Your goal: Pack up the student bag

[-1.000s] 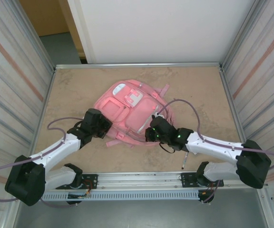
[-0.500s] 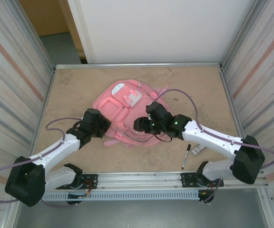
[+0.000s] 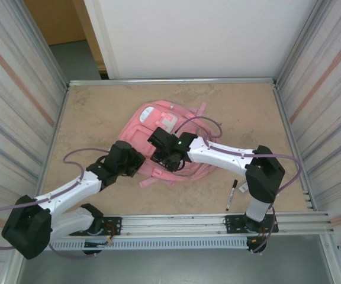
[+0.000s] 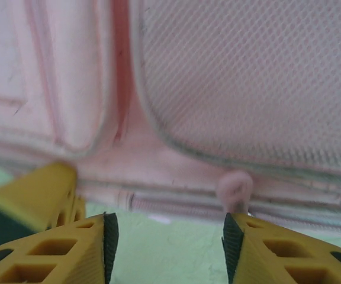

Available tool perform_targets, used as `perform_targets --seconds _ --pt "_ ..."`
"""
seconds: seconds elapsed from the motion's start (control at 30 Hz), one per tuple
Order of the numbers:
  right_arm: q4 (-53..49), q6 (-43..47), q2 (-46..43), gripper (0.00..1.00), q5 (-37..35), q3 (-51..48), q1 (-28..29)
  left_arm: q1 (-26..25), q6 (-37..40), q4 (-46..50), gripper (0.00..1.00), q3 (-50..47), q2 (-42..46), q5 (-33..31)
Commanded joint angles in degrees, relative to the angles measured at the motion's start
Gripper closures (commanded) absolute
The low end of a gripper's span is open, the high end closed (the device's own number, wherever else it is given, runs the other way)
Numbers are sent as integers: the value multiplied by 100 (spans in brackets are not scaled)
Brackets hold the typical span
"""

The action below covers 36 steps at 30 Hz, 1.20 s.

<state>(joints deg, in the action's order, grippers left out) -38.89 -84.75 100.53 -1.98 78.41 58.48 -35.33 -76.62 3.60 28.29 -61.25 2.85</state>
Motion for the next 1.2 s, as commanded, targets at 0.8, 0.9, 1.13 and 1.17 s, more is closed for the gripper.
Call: perform_targets --seconds 0.8,0.9,1.13,1.17 --pt "-891 -248 358 66 -422 -352 58 -299 -393 -17 100 -454 653 -417" --pt "-740 -331 311 65 -336 -384 41 -303 -337 1 100 -431 636 -358" --pt "-486 -124 -42 59 -295 -515 -3 -353 -342 -35 100 -421 519 -418" --pt "-308 152 -116 59 -270 -585 -15 -360 -337 23 100 -404 513 -467"
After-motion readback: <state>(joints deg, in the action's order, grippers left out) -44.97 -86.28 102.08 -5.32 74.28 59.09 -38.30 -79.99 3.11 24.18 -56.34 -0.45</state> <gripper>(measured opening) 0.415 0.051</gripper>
